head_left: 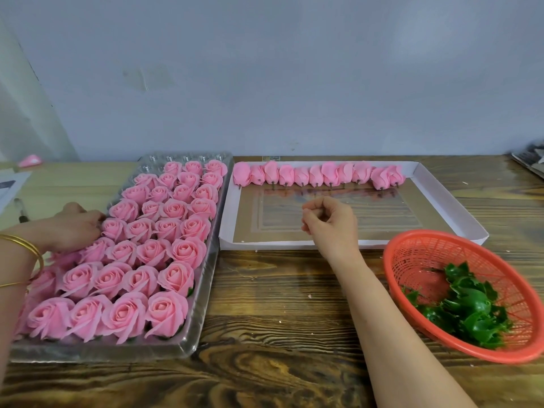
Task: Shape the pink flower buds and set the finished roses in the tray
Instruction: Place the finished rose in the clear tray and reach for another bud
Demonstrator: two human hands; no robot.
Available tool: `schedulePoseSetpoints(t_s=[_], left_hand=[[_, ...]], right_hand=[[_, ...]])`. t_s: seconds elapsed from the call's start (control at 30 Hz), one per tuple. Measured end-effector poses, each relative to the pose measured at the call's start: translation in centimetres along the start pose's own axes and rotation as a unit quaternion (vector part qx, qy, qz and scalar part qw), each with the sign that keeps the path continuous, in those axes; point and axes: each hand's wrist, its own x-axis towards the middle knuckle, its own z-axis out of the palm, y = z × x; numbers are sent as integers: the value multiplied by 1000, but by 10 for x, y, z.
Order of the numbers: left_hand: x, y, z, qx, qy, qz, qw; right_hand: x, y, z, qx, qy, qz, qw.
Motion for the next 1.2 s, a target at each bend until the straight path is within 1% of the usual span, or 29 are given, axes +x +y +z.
schedulePoseSetpoints(t_s=[0.1, 0.2, 0.33, 0.43, 0.53, 0.67, 0.93, 1.2], left_hand=[[7, -9, 2, 49, 13, 35, 998], [10, -10, -1, 54, -10, 14, 998], [7, -8, -4, 69, -25, 12, 997], [6, -3, -3, 51, -51, 21, 997], [7, 0, -2, 13, -57, 38, 998], [7, 2, -2, -6, -81, 55, 995], [15, 0, -2, -4, -128, 33, 991], [17, 1, -2, 72, -130, 1, 989]], right_hand=[[0, 0, 0, 2, 0, -1, 1000], [0, 0, 0, 0, -1, -4, 1000], [1, 2, 0, 2, 2, -5, 1000], [1, 3, 0, 1, 3, -8, 1000], [3, 4, 1, -2, 2, -10, 1000], [4, 6, 2, -1, 2, -8, 1000], [5, 7, 2, -2, 0, -10, 1000], [6, 9, 3, -5, 0, -13, 1000]])
